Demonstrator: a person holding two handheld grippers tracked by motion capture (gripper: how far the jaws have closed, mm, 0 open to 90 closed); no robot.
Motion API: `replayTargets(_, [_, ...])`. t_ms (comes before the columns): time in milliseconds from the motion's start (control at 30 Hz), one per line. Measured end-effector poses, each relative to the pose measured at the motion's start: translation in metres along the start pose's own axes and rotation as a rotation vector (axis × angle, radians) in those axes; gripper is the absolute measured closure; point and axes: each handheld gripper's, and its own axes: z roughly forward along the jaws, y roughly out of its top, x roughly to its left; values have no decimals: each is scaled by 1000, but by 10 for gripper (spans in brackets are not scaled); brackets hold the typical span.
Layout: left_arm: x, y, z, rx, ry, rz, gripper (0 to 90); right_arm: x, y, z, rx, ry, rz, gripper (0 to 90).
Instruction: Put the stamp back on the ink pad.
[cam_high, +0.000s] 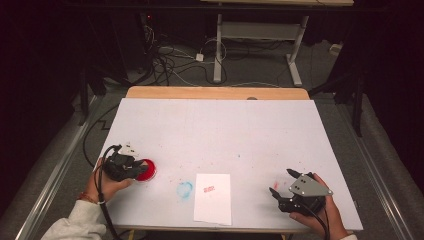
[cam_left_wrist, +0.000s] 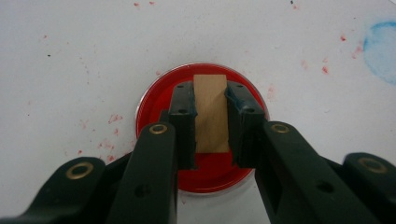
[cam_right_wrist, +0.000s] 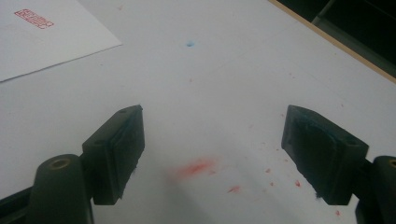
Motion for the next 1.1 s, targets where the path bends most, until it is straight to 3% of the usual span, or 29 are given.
replayTargets(167, [0,0,1,3,5,-2,722,0,0,0,1,1,0,217])
replayTargets(433, [0,0,-5,-31,26,-20,667,1,0,0,-2,4,-5,217])
replayTargets(800, [-5,3,-13,-137,95,-18,591,1,1,0,-5,3,-3,218])
replayTargets(1000, [-10,5,-17,-214,116,5,536,1,0,-1,-5,2,-2,218])
replayTargets(1100, [-15,7,-17,-238,146,24,473,1,0,0,-4,4,-4,218])
